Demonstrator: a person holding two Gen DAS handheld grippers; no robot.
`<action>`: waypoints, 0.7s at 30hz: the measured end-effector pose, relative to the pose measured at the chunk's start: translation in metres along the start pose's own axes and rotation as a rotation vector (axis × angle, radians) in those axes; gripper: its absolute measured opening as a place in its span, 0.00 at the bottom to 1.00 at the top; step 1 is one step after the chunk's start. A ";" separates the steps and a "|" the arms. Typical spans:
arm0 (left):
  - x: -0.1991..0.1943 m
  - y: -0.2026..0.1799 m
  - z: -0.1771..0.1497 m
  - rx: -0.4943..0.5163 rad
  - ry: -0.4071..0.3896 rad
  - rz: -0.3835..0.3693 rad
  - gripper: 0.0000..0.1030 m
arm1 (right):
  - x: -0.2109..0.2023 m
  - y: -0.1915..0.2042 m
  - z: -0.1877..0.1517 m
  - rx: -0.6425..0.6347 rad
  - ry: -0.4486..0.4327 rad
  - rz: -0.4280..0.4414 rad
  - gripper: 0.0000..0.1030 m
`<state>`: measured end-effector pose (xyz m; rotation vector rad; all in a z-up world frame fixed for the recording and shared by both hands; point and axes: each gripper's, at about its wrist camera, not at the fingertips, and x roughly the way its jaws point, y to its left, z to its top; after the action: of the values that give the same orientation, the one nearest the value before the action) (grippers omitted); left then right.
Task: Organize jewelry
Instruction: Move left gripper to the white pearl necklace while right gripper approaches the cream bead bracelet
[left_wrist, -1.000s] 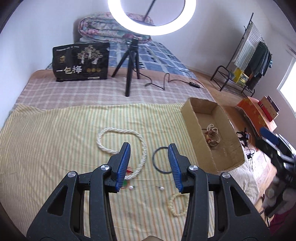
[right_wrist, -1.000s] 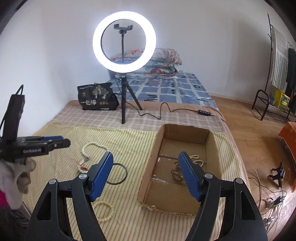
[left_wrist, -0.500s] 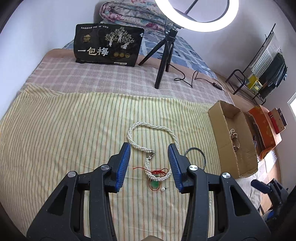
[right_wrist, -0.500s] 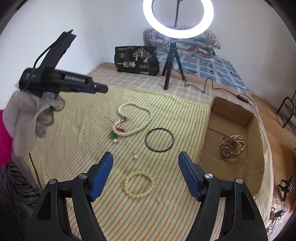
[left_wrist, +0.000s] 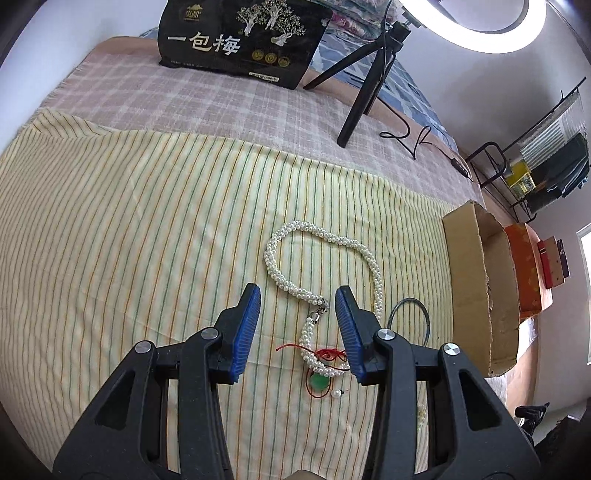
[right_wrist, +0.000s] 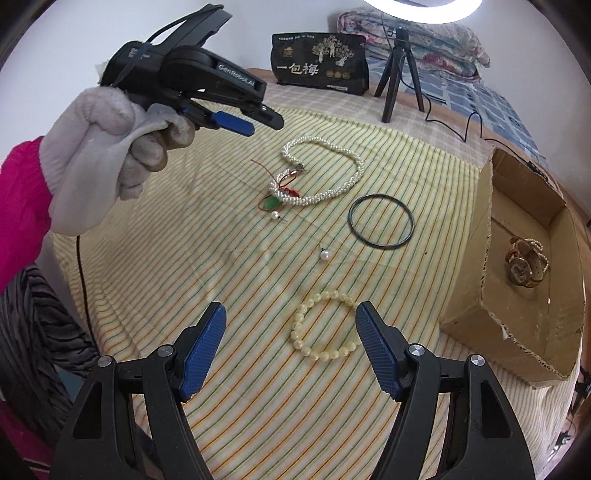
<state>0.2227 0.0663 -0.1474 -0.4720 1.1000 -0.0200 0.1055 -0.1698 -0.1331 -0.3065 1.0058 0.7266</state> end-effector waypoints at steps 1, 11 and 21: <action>0.004 -0.001 0.001 -0.003 0.007 0.001 0.41 | 0.003 0.001 -0.001 -0.006 0.010 0.005 0.70; 0.045 0.004 0.012 -0.049 0.055 0.061 0.41 | 0.024 0.000 -0.007 -0.015 0.069 0.026 0.60; 0.069 -0.005 0.014 0.033 0.062 0.150 0.41 | 0.030 -0.005 -0.005 -0.018 0.091 0.031 0.49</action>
<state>0.2677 0.0501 -0.1992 -0.3606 1.1915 0.0789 0.1157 -0.1641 -0.1619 -0.3425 1.0925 0.7556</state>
